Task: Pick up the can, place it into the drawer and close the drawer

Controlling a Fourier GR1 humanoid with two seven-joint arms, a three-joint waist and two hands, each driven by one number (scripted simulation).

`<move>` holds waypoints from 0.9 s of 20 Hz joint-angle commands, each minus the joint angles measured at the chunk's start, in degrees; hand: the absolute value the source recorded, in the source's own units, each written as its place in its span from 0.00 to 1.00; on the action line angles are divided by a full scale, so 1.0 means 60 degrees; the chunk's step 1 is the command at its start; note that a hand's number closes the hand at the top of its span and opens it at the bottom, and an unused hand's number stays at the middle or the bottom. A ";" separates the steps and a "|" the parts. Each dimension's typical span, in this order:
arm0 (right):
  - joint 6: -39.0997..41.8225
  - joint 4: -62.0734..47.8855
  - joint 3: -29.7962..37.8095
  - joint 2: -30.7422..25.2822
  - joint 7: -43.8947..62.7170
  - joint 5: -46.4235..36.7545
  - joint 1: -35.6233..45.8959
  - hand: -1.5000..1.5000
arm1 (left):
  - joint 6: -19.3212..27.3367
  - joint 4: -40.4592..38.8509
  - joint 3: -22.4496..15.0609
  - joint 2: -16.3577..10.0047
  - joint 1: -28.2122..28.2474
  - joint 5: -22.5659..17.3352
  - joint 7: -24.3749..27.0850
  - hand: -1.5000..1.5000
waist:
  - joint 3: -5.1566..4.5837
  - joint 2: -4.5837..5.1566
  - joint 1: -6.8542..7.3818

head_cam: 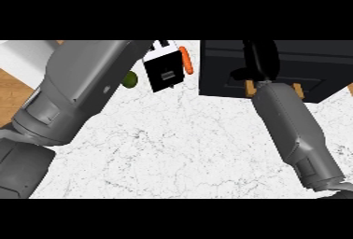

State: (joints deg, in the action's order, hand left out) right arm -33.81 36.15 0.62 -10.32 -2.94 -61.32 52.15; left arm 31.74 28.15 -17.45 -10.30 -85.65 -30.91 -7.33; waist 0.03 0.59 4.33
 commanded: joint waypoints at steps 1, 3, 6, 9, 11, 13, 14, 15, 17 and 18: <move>-0.0200 -0.1193 0.0404 -0.0459 -0.0303 -0.0002 0.1125 0.00 | -0.0073 0.0636 -0.0121 -0.0294 0.0611 0.0131 -0.0101 0.00 | 0.0000 0.0016 0.0167; -0.0949 -0.1759 0.0440 0.0002 -0.0159 -0.0150 0.1262 0.00 | -0.0125 0.0807 -0.0074 -0.0308 0.0605 0.0107 -0.0297 0.00 | 0.0004 0.0067 0.0134; -0.0677 -0.2074 0.0588 -0.0108 -0.0138 -0.0078 0.2059 0.00 | -0.0350 0.1227 -0.0024 -0.0806 0.0893 0.0096 -0.0465 0.00 | -0.0001 0.0057 0.0221; -0.1097 -0.2423 0.0629 -0.0068 -0.0096 -0.0202 0.2253 0.00 | -0.0414 0.1624 -0.0162 -0.0966 0.1040 0.0173 -0.0762 0.00 | 0.0003 0.0083 0.0326; -0.0608 -0.2535 0.0917 -0.0304 -0.0381 0.0167 0.2566 0.00 | -0.0367 0.2094 -0.0163 -0.1061 0.1350 0.0142 -0.0832 0.00 | 0.0003 0.0049 0.0396; -0.0852 -0.2612 0.1081 -0.0193 -0.0333 0.0282 0.2623 0.00 | -0.0544 0.2393 -0.0091 -0.1281 0.1404 0.0063 -0.0919 0.00 | 0.0007 0.0078 0.0551; -0.0629 -0.2621 0.1173 -0.0340 -0.0497 0.0393 0.2807 0.00 | -0.0674 0.2511 -0.0243 -0.1219 0.1733 0.0104 -0.0882 0.00 | 0.0007 0.0091 0.0648; -0.0546 -0.2544 0.1269 -0.0117 -0.0589 0.0561 0.2975 0.00 | -0.0639 0.2513 -0.0156 -0.1207 0.1960 0.0061 -0.0802 0.00 | 0.0004 0.0076 0.0389; -0.0603 -0.2379 0.1678 0.0042 -0.1301 0.1136 0.2857 0.00 | -0.0755 0.2630 -0.0165 -0.1454 0.2053 0.0137 -0.0682 0.00 | 0.0021 0.0131 0.0474; -0.0633 -0.2441 0.1695 0.0296 -0.1426 0.1194 0.2741 0.00 | -0.0646 0.2906 -0.0167 -0.1422 0.2048 0.0083 -0.0959 0.00 | 0.0018 0.0048 0.0420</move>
State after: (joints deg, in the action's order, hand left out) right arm -35.27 19.82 6.73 -10.96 -9.62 -59.04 64.82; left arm 28.24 42.74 -18.40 -17.71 -75.07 -30.29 -12.02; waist 0.44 1.66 6.02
